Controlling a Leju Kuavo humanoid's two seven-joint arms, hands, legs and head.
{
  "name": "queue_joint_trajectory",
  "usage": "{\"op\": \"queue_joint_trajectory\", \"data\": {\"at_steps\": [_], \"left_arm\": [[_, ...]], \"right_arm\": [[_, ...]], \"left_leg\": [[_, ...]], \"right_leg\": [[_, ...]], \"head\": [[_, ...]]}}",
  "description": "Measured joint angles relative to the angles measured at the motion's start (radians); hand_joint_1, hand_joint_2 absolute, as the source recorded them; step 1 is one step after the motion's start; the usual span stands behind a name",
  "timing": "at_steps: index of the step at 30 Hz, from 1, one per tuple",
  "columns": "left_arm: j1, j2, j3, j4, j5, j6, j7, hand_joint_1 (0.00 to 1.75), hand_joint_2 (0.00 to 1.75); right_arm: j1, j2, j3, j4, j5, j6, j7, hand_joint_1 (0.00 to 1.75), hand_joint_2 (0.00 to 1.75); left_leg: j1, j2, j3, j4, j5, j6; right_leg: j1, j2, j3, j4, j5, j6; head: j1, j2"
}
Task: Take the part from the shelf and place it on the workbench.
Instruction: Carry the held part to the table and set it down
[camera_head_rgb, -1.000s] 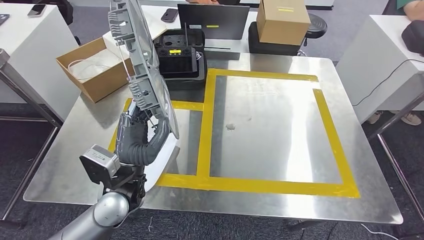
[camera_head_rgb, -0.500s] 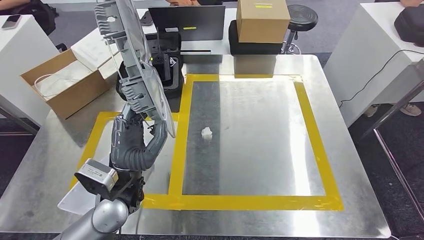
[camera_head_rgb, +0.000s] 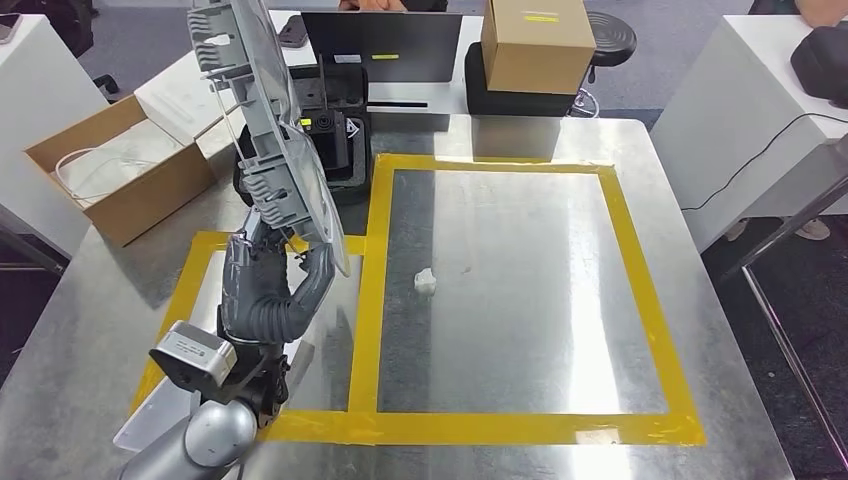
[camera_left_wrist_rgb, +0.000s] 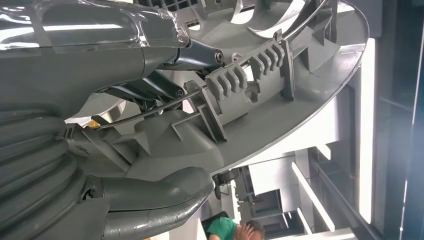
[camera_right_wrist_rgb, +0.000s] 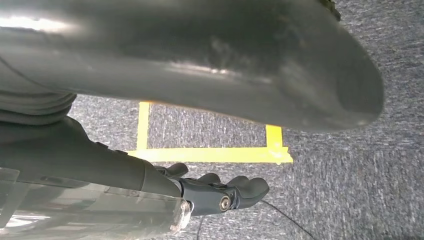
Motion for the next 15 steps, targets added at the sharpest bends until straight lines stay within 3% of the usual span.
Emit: {"op": "queue_joint_trajectory", "data": {"at_steps": [2, 4, 5, 9, 11, 15], "left_arm": [[0.000, -0.002, -0.001, 0.001, -0.001, 0.001, -0.001, 1.75, 1.75], [-0.001, -0.004, -0.002, 0.002, -0.001, 0.001, -0.003, 1.75, 1.75], [-0.001, -0.005, -0.003, 0.004, -0.001, 0.001, -0.005, 1.75, 1.75], [-0.008, -0.007, -0.008, 0.016, 0.013, -0.003, -0.013, 1.75, 1.75], [-0.017, -0.007, -0.012, 0.022, 0.020, -0.009, -0.017, 1.75, 1.75], [-0.033, -0.008, -0.017, 0.027, 0.025, -0.013, -0.019, 1.75, 1.75]], "right_arm": [[0.000, -0.002, 0.000, 0.000, -0.004, 0.000, 0.000, 0.00, 0.00], [0.001, -0.006, 0.000, 0.000, -0.006, 0.000, 0.000, 0.00, 0.00], [0.002, -0.007, 0.000, 0.000, -0.008, 0.000, 0.000, 0.00, 0.00], [0.016, -0.009, 0.000, 0.001, -0.023, -0.001, 0.000, 0.00, 0.00], [0.019, -0.011, -0.001, 0.002, -0.028, -0.001, 0.000, 0.00, 0.00], [0.020, -0.011, 0.000, 0.004, -0.030, -0.001, 0.000, 0.00, 0.00]], "left_leg": [[-0.002, -0.002, 0.002, -0.001, -0.002, -0.003], [-0.002, -0.003, -0.001, -0.002, -0.004, -0.010], [-0.003, -0.003, -0.002, -0.001, -0.005, -0.014], [-0.003, -0.005, 0.001, -0.003, -0.009, -0.001], [-0.002, -0.005, 0.004, -0.008, -0.006, -0.009], [-0.002, -0.005, 0.007, -0.012, -0.003, -0.014]], "right_leg": [[0.005, 0.000, 0.055, -0.128, 0.070, -0.014], [0.012, 0.001, 0.091, -0.213, 0.095, -0.027], [0.015, 0.002, 0.095, -0.224, 0.092, -0.029], [0.015, 0.002, 0.099, -0.235, 0.095, -0.011], [0.015, 0.003, 0.099, -0.234, 0.096, -0.014], [0.015, 0.003, 0.099, -0.234, 0.096, -0.017]], "head": [[0.000, 0.000], [-0.001, 0.000], [-0.001, 0.000], [-0.003, 0.000], [-0.003, 0.000], [-0.003, 0.000]]}}
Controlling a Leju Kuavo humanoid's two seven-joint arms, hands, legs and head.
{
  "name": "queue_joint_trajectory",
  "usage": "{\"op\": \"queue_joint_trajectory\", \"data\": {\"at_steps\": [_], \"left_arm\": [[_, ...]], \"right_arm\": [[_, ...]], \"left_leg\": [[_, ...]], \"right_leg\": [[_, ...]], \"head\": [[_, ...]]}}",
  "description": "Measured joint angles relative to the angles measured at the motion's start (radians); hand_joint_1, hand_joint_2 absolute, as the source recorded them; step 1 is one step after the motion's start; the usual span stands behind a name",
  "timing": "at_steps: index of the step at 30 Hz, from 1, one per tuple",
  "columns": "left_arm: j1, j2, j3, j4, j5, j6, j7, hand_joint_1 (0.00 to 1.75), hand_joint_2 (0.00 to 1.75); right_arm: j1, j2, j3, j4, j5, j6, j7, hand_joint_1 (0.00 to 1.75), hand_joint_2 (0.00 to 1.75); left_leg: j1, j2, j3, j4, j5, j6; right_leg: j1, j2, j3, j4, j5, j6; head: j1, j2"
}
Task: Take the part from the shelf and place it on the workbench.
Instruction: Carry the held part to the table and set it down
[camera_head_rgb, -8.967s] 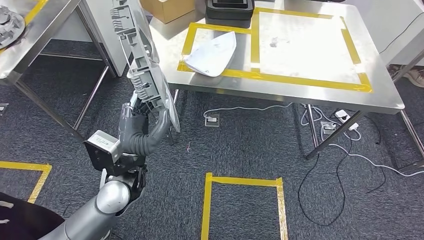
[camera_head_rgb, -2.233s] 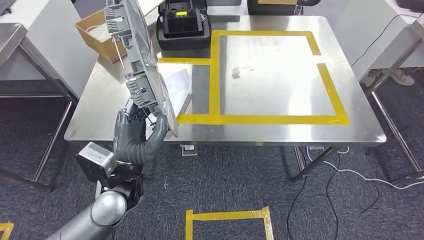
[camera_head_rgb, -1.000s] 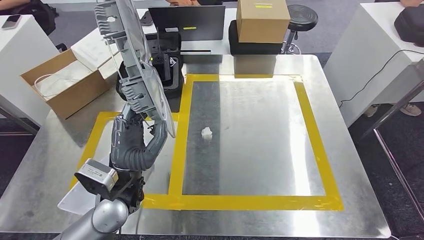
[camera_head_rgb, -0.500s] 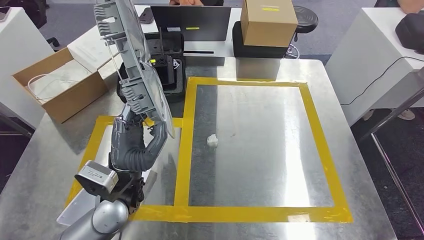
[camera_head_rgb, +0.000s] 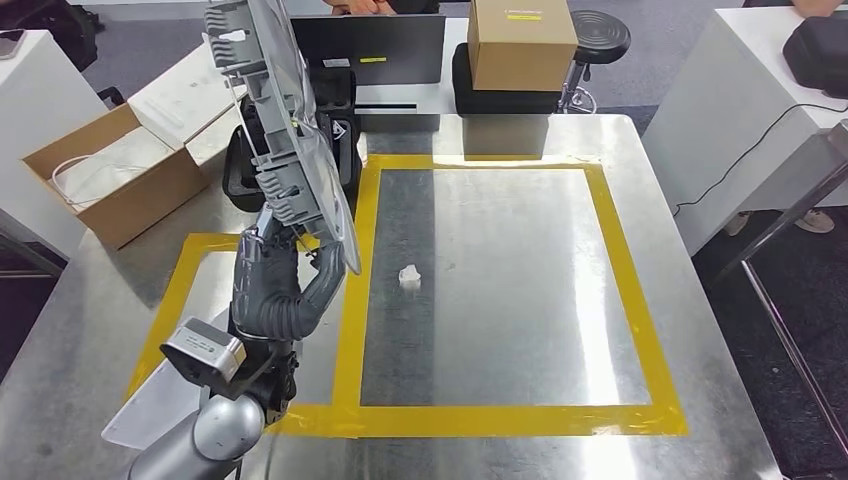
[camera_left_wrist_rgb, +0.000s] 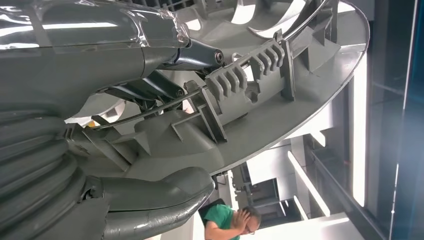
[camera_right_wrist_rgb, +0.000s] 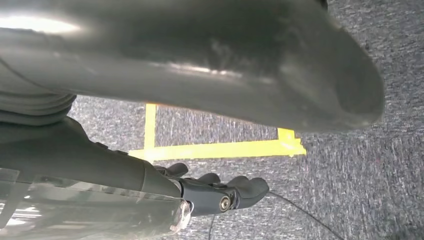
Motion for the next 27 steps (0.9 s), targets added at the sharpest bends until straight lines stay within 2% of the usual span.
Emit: {"op": "queue_joint_trajectory", "data": {"at_steps": [5, 12, 20, 23, 27], "left_arm": [[-0.011, -0.001, -0.006, 0.004, 0.030, -0.025, 0.008, 1.75, 1.75], [-0.067, -0.002, -0.025, 0.043, 0.047, -0.086, 0.131, 1.75, 1.75], [-0.182, 0.001, -0.110, 0.122, -0.165, -0.245, 0.591, 1.75, 1.75], [-0.222, 0.007, -0.150, 0.142, -0.219, -0.325, 0.704, 1.75, 1.75], [-0.281, 0.020, -0.202, 0.164, -0.238, -0.441, 0.786, 1.75, 1.75]], "right_arm": [[-0.001, 0.000, 0.000, 0.001, -0.001, -0.003, -0.008, 0.00, 0.00], [-0.017, 0.000, -0.004, 0.001, -0.026, -0.003, -0.057, 0.00, 0.00], [0.009, -0.001, -0.039, 0.002, -0.105, -0.009, -0.080, 0.00, 0.00], [0.025, 0.002, -0.052, 0.003, -0.118, -0.011, -0.068, 0.00, 0.00], [0.030, 0.012, -0.065, 0.003, -0.121, -0.010, -0.068, 0.00, 0.00]], "left_leg": [[0.000, -0.003, 0.000, -0.002, 0.001, -0.003], [-0.001, -0.006, 0.000, -0.002, 0.002, -0.002], [-0.003, -0.011, 0.000, -0.002, 0.002, -0.002], [-0.005, -0.010, -0.001, -0.002, 0.001, -0.001], [-0.005, -0.009, -0.001, -0.002, 0.001, -0.001]], "right_leg": [[0.000, 0.000, 0.002, 0.000, -0.001, -0.002], [-0.002, -0.001, 0.005, -0.006, 0.001, -0.001], [-0.004, -0.003, 0.009, -0.010, 0.001, 0.000], [-0.006, -0.003, 0.008, -0.010, 0.001, 0.001], [-0.006, -0.003, 0.008, -0.010, 0.001, 0.001]], "head": [[0.000, 0.000], [0.001, 0.000], [0.001, 0.000], [0.000, 0.000], [0.001, 0.000]]}}
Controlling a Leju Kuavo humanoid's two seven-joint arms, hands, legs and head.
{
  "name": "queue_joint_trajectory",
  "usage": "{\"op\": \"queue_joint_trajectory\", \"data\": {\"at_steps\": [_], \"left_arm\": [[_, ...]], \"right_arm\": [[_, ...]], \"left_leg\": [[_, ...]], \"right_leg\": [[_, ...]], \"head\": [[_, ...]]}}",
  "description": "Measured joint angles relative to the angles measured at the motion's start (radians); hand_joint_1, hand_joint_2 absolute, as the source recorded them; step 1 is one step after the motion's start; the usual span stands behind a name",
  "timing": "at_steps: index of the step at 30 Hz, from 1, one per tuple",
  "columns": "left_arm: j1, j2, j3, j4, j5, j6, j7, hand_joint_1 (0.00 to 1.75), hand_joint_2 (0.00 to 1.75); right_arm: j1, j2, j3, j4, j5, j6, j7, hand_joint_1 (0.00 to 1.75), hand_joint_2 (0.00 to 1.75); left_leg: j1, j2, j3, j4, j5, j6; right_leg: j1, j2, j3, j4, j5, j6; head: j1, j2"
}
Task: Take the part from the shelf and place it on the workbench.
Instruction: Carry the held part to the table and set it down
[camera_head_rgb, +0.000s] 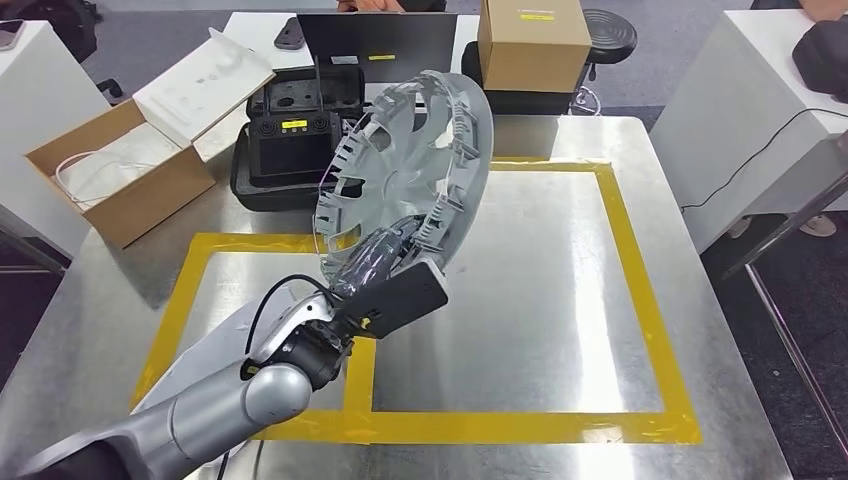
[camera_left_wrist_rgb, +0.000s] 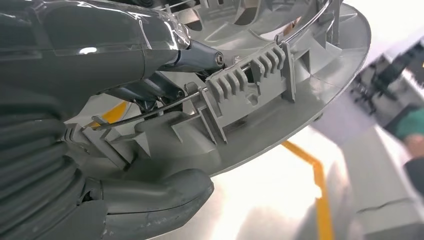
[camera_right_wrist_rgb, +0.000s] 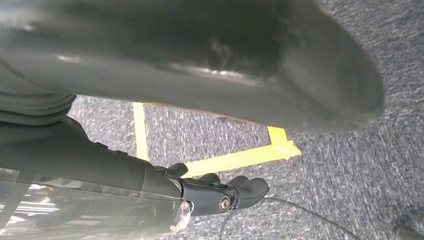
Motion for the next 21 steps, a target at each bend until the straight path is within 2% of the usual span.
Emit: {"op": "queue_joint_trajectory", "data": {"at_steps": [5, 10, 12, 17, 21], "left_arm": [[-0.070, 0.011, -0.069, 0.036, -0.020, -0.148, 0.079, 1.75, 1.75], [-0.108, 0.012, -0.118, 0.075, -0.036, -0.182, 0.075, 1.75, 1.75], [-0.120, 0.014, -0.137, 0.091, -0.067, -0.185, 0.031, 1.75, 1.75], [-0.128, 0.016, -0.181, 0.127, -0.163, -0.142, -0.146, 1.75, 1.75], [-0.125, 0.018, -0.203, 0.164, -0.177, -0.132, -0.184, 1.75, 1.75]], "right_arm": [[0.001, 0.008, -0.006, 0.000, 0.002, 0.004, -0.002, 0.00, 0.00], [0.001, 0.008, -0.006, 0.001, 0.006, 0.006, -0.002, 0.00, 0.00], [0.002, 0.008, -0.006, 0.001, 0.016, 0.007, 0.001, 0.00, 0.00], [0.000, 0.003, -0.006, 0.001, 0.057, 0.023, 0.020, 0.00, 0.00], [-0.007, 0.000, -0.003, 0.002, 0.090, 0.038, 0.043, 0.00, 0.00]], "left_leg": [[-0.001, 0.001, 0.000, 0.000, 0.000, 0.000], [-0.001, 0.002, -0.002, 0.000, 0.000, 0.001], [-0.001, 0.003, -0.002, 0.000, 0.000, 0.001], [-0.001, 0.006, -0.004, -0.002, 0.000, 0.001], [-0.002, 0.013, -0.005, -0.003, -0.002, 0.004]], "right_leg": [[-0.001, 0.000, 0.000, 0.000, 0.000, 0.000], [-0.001, 0.001, 0.000, -0.002, 0.000, 0.000], [-0.001, 0.001, 0.000, -0.003, 0.001, 0.000], [-0.001, 0.001, 0.000, -0.006, 0.001, 0.000], [-0.002, 0.001, 0.000, -0.008, 0.003, 0.000]], "head": [[0.000, 0.000], [0.000, 0.000], [0.000, 0.000], [0.000, 0.000], [0.000, 0.000]]}}
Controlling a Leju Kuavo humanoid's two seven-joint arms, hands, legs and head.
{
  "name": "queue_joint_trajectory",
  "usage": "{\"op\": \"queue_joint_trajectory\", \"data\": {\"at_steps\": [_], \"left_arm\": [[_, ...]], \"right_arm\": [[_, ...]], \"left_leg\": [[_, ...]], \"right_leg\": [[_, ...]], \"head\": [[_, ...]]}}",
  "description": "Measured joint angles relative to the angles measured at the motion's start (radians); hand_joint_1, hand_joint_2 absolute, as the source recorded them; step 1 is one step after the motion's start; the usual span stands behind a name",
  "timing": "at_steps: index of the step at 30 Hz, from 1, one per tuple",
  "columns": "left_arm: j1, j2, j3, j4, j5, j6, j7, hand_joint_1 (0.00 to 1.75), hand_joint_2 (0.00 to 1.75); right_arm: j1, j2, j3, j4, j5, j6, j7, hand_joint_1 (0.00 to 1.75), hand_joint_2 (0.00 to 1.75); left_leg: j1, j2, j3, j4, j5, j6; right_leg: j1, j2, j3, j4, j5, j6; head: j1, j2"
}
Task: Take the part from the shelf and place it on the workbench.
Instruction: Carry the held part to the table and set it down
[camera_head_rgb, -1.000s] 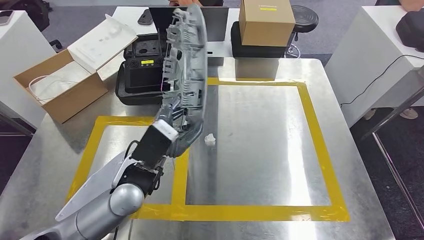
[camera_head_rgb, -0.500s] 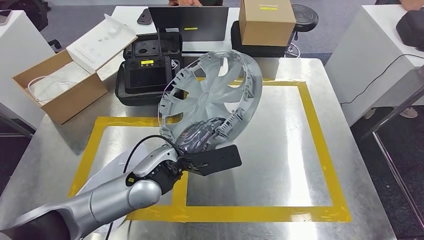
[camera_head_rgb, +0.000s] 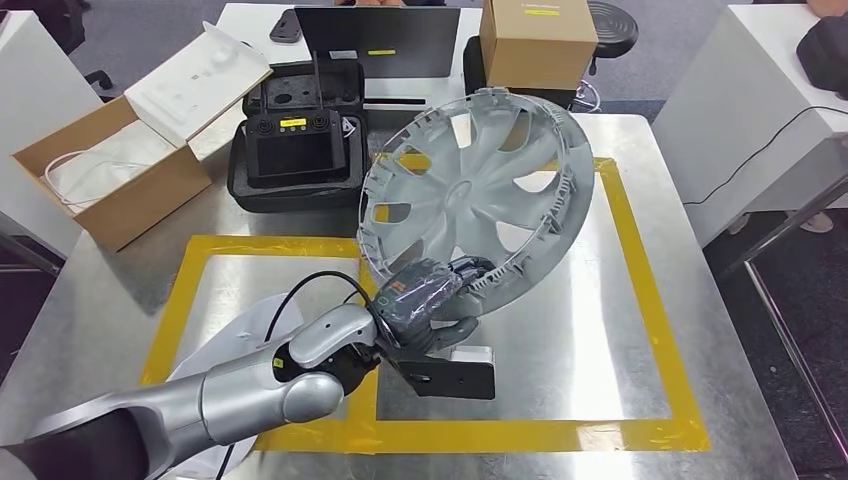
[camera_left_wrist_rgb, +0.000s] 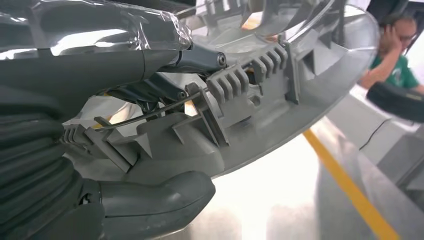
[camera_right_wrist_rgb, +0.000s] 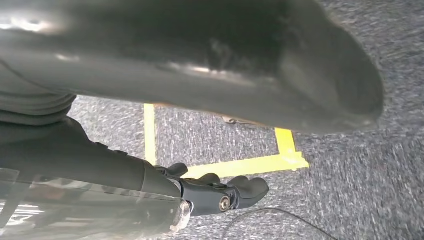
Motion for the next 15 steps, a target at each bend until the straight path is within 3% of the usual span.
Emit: {"op": "queue_joint_trajectory", "data": {"at_steps": [8, 15], "left_arm": [[0.001, 0.009, -0.019, 0.101, -0.050, 0.023, -0.097, 1.75, 1.75], [-0.007, 0.011, -0.032, 0.180, 0.058, -0.117, -0.023, 1.75, 1.75]], "right_arm": [[-0.037, 0.001, 0.026, 0.000, 0.057, 0.024, 0.045, 0.00, 0.00], [-0.049, 0.002, 0.049, 0.000, 0.064, 0.031, 0.051, 0.00, 0.00]], "left_leg": [[-0.001, 0.004, 0.000, 0.000, -0.001, 0.004], [-0.001, 0.003, 0.000, 0.000, 0.001, 0.006]], "right_leg": [[0.000, 0.001, 0.000, -0.004, 0.002, 0.001], [0.000, 0.001, 0.000, -0.005, 0.004, 0.003]], "head": [[0.000, 0.000], [0.000, 0.000]]}}
